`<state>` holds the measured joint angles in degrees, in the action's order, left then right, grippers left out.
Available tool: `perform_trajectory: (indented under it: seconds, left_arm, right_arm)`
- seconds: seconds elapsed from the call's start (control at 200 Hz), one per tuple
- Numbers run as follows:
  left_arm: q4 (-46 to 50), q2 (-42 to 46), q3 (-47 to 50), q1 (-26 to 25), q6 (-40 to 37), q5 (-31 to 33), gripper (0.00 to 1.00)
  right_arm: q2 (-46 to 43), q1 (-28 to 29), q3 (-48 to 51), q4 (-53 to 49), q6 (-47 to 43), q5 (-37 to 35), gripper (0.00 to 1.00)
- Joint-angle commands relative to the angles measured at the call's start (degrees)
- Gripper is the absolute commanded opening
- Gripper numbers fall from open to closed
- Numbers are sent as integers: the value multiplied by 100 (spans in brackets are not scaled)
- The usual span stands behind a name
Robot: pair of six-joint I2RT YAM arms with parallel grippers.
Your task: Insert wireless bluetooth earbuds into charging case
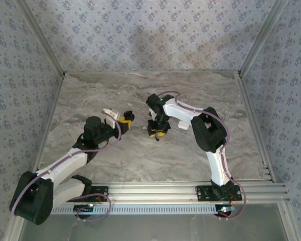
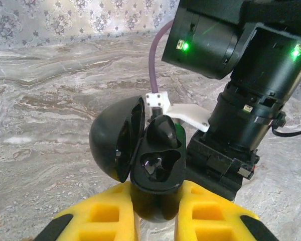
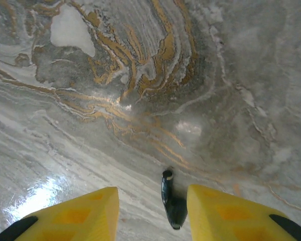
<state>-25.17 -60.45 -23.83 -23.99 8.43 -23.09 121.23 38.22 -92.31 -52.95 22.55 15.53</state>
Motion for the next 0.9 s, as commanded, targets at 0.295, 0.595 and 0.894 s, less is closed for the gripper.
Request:
perform_trajectory:
  seconds: [0.295,0.595,0.894]
  left_arm:
    - [27,173,65,69,-21,-11,14]
    - [25,178,80,64,-34,-33,14]
    - [73,200,85,62,-91,-70,14]
  right_arm:
    - [394,162,-234,-260,-191,359,36]
    - [324,351,-171,-517,-466,590,31]
    - [-161,504,-53,-949,-514,499,31]
